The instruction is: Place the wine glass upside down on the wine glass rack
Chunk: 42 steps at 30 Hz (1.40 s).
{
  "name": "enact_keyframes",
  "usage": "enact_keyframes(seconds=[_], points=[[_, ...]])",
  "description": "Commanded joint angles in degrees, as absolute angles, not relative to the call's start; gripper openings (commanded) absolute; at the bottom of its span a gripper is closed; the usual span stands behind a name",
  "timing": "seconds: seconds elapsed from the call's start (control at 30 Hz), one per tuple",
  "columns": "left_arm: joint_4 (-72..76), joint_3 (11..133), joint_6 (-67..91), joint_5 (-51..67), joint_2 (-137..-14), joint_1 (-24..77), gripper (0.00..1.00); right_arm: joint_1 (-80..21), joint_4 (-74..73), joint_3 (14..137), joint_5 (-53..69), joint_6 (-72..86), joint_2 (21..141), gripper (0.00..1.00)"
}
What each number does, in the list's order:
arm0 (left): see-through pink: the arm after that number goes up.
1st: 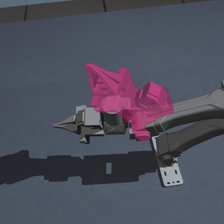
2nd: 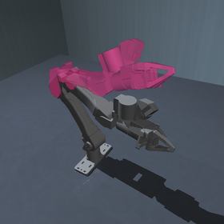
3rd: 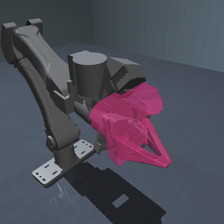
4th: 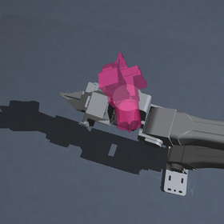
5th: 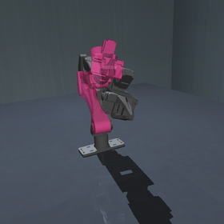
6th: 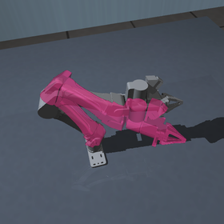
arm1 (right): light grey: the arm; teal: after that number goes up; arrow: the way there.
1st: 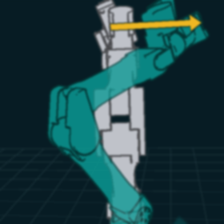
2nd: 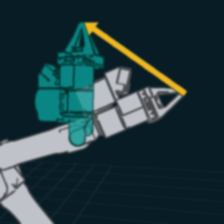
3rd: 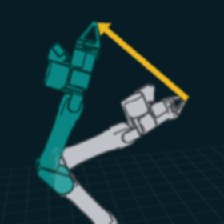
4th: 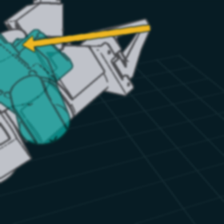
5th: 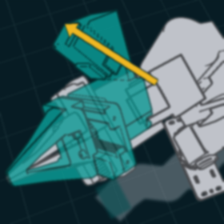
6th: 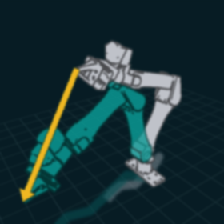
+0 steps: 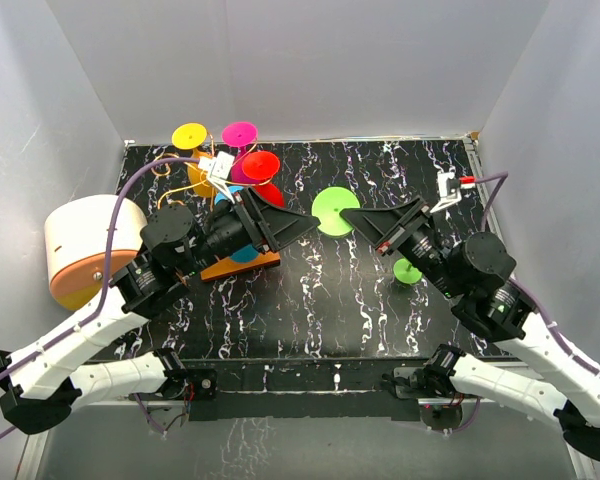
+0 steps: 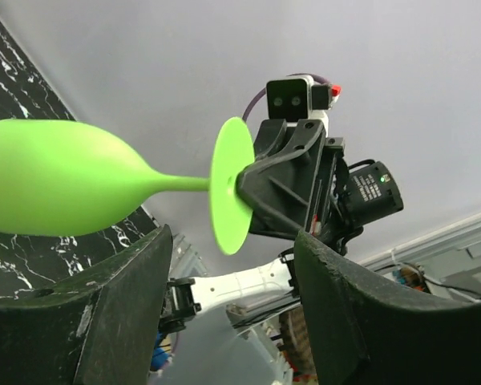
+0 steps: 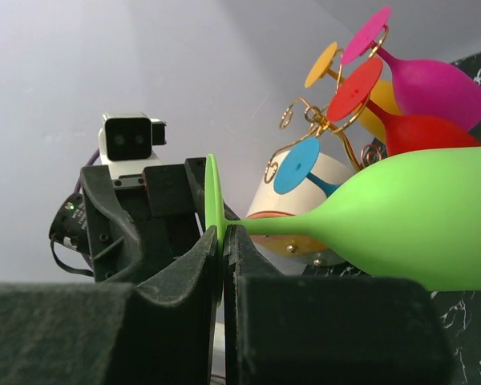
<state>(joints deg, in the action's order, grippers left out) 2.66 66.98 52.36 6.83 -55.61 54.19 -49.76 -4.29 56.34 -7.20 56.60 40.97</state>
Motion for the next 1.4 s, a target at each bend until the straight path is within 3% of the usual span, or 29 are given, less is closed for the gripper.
enact_keyframes(seconds=[0.0,0.17,0.4,0.5,0.57,0.67,0.77,1.1,1.37], points=[[0.03,68.98,58.39,3.62,-55.26,54.43,0.59,-49.74,-5.64,58.35,-3.0,58.26,42.31,0.0],[-5.94,69.18,57.38,0.53,-56.08,54.41,0.48,-49.7,-8.23,60.86,2.9,58.98,44.74,0.0],[-10.52,68.91,59.91,1.23,-55.18,54.5,0.11,-49.73,-9.71,60.33,4.9,62.05,44.59,0.0],[-10.93,66.41,61.99,0.49,-52.91,54.42,0.0,-49.69,-10.05,59.98,4.68,62.84,44.15,0.0],[-11.27,65.33,63.09,0.05,-51.68,54.43,0.0,-49.7,-10.38,59.86,4.73,63.11,44.01,0.04],[-14.28,65.32,64.72,-1.02,-50.67,54.46,0.0,-49.67,-11.32,59.85,3.89,63.47,43.99,0.48],[-18.88,66.43,67.78,-1.99,-50.21,54.47,0.0,-49.74,-12.83,60.01,1.28,63.67,43.52,0.66],[-42.16,75.65,82.18,-9.85,-51.42,54.49,0.0,-49.75,-15.34,61.61,-7.92,62.77,42.09,0.65],[-48.36,77.82,87.27,-31.64,-44.66,54.49,0.0,-49.75,-16.58,62.55,-9.16,62.01,42.99,0.64]])
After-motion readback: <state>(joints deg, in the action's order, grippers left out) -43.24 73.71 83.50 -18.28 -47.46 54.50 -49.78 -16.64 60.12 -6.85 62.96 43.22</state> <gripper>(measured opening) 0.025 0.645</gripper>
